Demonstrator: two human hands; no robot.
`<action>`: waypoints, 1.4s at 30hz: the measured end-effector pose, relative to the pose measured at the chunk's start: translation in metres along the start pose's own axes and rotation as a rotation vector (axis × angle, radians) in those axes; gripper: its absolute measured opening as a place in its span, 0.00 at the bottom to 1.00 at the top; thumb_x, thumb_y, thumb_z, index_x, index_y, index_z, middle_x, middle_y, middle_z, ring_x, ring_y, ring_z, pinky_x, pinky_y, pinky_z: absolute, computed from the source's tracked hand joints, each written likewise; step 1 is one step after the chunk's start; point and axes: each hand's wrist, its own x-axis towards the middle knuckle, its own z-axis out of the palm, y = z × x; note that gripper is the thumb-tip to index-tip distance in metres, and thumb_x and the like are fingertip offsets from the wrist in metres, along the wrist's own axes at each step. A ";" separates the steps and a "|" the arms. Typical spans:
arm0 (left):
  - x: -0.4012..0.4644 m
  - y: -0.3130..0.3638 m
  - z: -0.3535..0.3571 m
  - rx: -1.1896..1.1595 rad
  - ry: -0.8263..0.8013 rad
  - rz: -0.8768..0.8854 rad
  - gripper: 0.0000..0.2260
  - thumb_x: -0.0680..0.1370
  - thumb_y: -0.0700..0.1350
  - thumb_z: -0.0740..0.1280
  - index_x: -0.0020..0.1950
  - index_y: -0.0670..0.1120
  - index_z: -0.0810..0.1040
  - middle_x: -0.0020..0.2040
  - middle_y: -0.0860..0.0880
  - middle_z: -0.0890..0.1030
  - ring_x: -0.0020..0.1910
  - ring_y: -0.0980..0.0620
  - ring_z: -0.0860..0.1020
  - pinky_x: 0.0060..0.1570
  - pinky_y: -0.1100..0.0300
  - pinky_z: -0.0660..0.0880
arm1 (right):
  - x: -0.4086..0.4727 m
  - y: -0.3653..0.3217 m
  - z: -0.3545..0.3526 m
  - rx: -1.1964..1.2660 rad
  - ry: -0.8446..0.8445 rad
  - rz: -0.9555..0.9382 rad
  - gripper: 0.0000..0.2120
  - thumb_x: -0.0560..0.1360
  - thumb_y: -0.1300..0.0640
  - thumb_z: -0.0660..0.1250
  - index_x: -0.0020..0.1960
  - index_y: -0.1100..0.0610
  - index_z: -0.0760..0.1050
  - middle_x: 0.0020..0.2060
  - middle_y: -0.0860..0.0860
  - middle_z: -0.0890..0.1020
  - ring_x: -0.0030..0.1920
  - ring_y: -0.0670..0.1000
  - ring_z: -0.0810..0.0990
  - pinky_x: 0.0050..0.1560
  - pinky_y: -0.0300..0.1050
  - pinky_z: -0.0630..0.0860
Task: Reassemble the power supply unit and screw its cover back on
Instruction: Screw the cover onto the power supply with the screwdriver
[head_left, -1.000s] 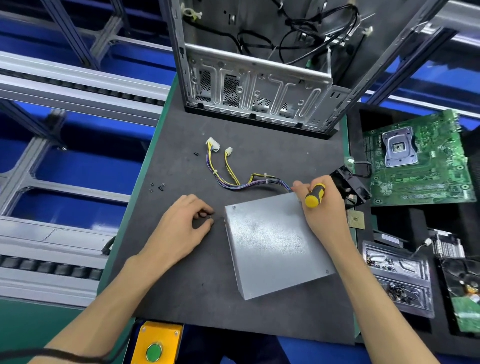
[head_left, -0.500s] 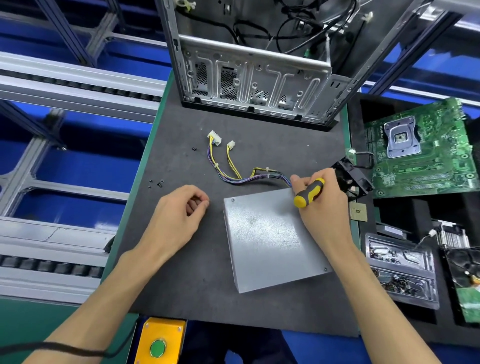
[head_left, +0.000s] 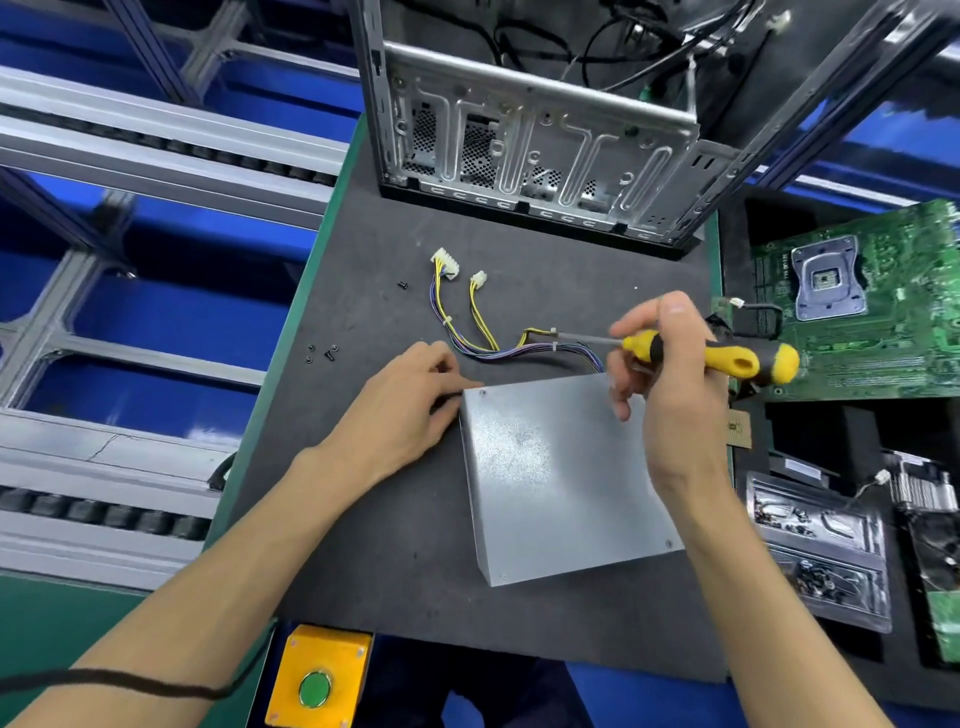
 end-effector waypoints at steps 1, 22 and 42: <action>0.000 -0.001 0.000 -0.010 0.005 0.005 0.12 0.79 0.40 0.70 0.61 0.52 0.85 0.49 0.50 0.77 0.49 0.50 0.73 0.47 0.55 0.73 | 0.001 0.001 0.003 0.021 -0.002 0.048 0.19 0.76 0.41 0.59 0.37 0.54 0.72 0.27 0.50 0.68 0.27 0.46 0.70 0.26 0.42 0.62; -0.012 -0.014 0.017 0.011 0.189 -0.053 0.01 0.80 0.36 0.68 0.49 0.41 0.78 0.46 0.47 0.75 0.48 0.48 0.72 0.50 0.59 0.69 | -0.001 -0.008 0.048 -0.132 -0.196 -0.131 0.23 0.80 0.57 0.60 0.34 0.74 0.64 0.32 0.68 0.66 0.34 0.64 0.69 0.36 0.51 0.63; -0.011 0.002 0.010 0.081 0.165 -0.158 0.03 0.81 0.36 0.65 0.49 0.39 0.77 0.46 0.43 0.76 0.48 0.44 0.73 0.50 0.53 0.70 | 0.009 0.004 0.051 -0.079 -0.136 0.025 0.18 0.75 0.55 0.58 0.27 0.56 0.65 0.19 0.45 0.67 0.20 0.48 0.67 0.25 0.37 0.64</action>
